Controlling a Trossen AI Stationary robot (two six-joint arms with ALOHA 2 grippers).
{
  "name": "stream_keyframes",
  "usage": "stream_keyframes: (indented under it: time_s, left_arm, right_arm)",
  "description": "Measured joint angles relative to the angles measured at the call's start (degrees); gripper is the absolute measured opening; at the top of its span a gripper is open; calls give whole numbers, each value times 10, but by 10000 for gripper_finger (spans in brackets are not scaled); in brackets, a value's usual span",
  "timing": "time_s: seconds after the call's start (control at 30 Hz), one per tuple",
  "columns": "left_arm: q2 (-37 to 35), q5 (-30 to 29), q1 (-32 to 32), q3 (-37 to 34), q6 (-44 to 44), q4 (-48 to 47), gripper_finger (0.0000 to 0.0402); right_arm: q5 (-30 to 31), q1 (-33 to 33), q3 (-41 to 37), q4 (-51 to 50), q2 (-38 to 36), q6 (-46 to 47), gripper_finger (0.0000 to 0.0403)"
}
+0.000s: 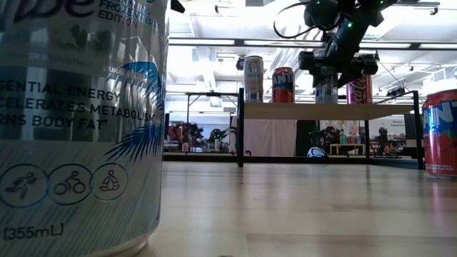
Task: Place canned beverage on shelf
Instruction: Put the right the white blue soda can on the shelf
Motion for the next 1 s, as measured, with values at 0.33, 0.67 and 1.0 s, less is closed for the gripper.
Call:
stream_keyframes:
  time_s: [0.33, 0.67, 1.0]
  left_arm:
    - [0, 0, 0, 0, 0, 0, 337]
    - [0, 0, 0, 0, 0, 0, 337]
    - [0, 0, 0, 0, 0, 0, 337]
  right_arm:
    - [21, -5, -1, 46, 2, -64, 272]
    - [-1, -25, -1, 62, 2, -88, 272]
    - [14, -31, -1, 81, 1, -117, 272]
